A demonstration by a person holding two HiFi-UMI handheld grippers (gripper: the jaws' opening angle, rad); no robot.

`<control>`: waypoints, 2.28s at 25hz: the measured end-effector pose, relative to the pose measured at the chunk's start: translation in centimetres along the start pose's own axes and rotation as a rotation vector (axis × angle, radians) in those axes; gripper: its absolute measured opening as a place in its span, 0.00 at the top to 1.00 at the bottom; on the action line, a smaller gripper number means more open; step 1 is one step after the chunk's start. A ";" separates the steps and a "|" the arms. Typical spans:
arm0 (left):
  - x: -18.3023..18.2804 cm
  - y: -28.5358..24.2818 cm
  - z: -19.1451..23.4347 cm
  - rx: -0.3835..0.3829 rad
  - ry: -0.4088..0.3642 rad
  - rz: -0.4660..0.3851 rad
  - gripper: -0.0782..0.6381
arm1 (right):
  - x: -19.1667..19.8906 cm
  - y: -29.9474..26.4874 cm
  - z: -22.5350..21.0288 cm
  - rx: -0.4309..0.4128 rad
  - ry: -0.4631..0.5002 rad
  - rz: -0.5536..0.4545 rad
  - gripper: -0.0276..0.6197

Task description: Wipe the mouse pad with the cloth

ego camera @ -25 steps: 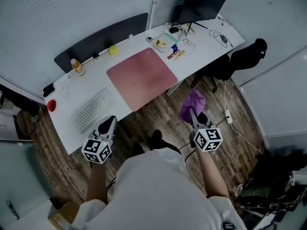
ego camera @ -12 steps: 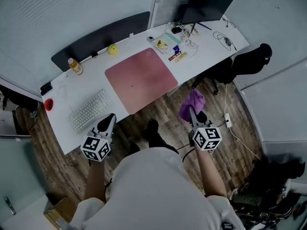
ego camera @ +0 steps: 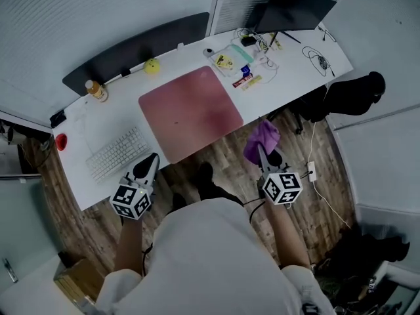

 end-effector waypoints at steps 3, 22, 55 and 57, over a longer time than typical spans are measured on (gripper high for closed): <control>-0.3 -2.0 0.1 -0.013 0.005 0.009 0.86 | -0.2 -2.0 -1.5 -0.022 0.003 0.021 0.84; 2.5 -10.0 0.2 -0.145 0.110 0.073 0.86 | 3.1 -13.4 -9.3 -0.202 0.134 0.285 0.84; 10.6 -10.1 3.0 -0.246 0.293 0.170 0.86 | 18.3 -26.1 -15.0 -0.163 0.465 0.674 0.84; 11.2 -10.0 3.1 -0.245 0.301 0.179 0.86 | 19.0 -26.4 -14.9 -0.152 0.478 0.688 0.84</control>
Point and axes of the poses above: the fingertips, and each gripper's own axes: y backward along the fingers, z to its left, x out of its underside, the point moved 1 cm from there along y, backward along the fingers, and after that the axes turned 1 degree about z, right-handed, at the moved point
